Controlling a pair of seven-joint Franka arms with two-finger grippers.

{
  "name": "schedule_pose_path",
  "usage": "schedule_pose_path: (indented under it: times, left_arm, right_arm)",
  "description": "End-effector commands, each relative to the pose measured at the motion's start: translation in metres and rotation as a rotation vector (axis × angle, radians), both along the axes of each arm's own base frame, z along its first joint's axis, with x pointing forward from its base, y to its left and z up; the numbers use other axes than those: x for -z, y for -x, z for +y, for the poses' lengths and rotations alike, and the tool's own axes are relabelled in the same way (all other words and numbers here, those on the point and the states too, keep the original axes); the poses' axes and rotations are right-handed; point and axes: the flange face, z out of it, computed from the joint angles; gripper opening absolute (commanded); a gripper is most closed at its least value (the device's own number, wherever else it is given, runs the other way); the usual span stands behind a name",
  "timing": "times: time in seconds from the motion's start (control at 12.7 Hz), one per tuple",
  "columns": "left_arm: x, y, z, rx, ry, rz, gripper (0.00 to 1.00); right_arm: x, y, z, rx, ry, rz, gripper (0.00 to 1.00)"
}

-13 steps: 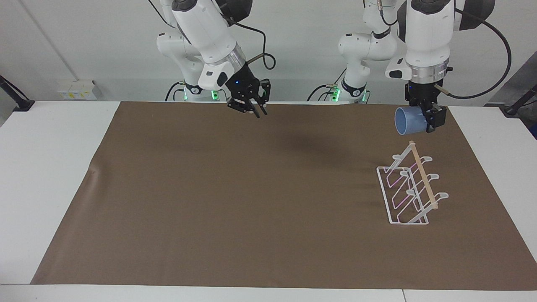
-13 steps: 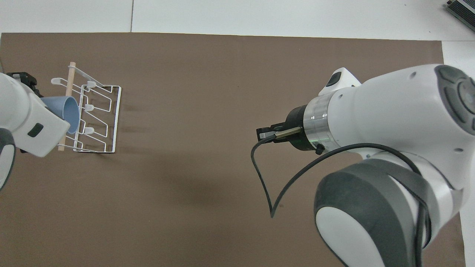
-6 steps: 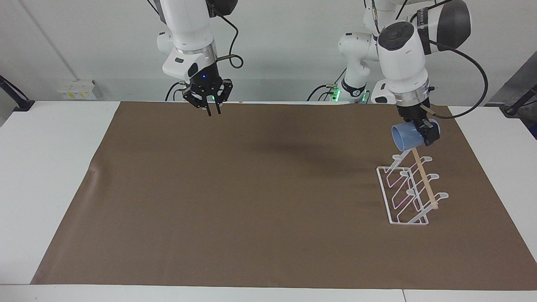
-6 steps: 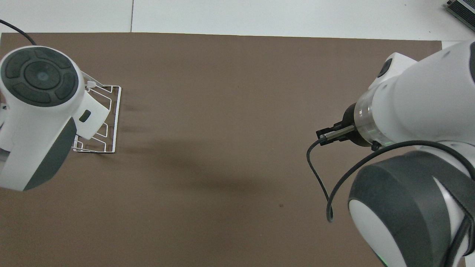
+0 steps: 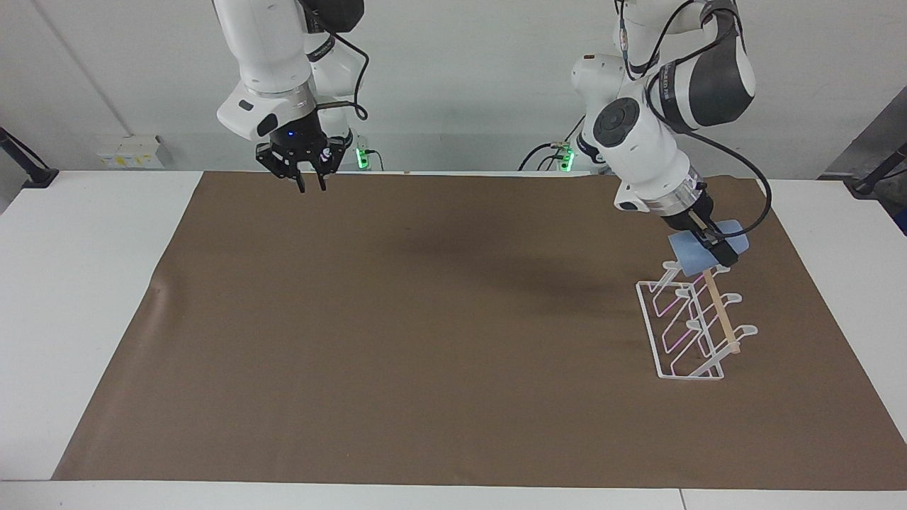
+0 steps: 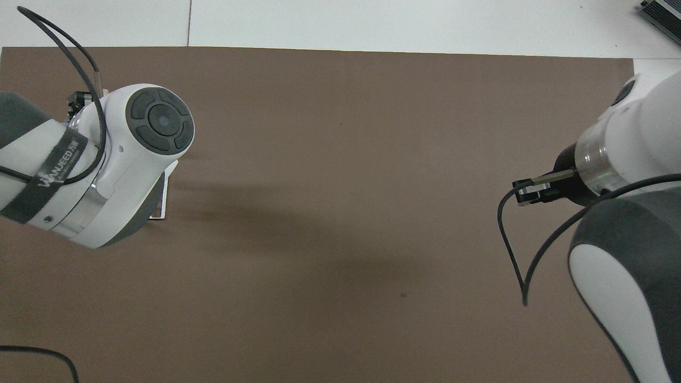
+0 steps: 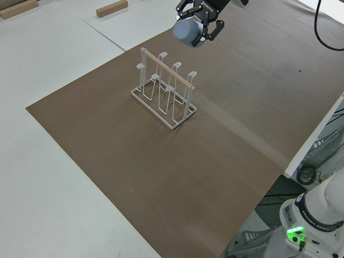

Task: Hang cup on cup holder
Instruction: 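Hang the blue cup on a rack hook with the left gripper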

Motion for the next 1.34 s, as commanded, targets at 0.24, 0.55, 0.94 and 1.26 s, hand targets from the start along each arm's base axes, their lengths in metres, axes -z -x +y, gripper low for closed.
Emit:
schedule_pose_path:
  times: [0.24, 0.55, 0.94, 1.26]
  left_arm:
    - [0.058, -0.014, -0.005, -0.049, -0.208, -0.039, 0.00]
    - [0.083, -0.029, -0.002, -0.032, -0.335, -0.037, 0.00]
    - [0.091, -0.036, -0.005, -0.033, -0.336, -0.035, 0.00]
    - [0.092, -0.043, -0.009, 0.008, -0.311, -0.086, 0.00]
  right_arm:
    - [0.041, 0.041, -0.039, 0.067, 0.056, 0.096, 0.42]
    - [0.049, 0.042, -0.062, 0.074, 0.053, 0.084, 0.42]
    - [0.049, 0.029, -0.100, -0.026, -0.029, 0.035, 0.43]
    - [0.039, 0.035, -0.088, -0.042, -0.021, 0.029, 0.45]
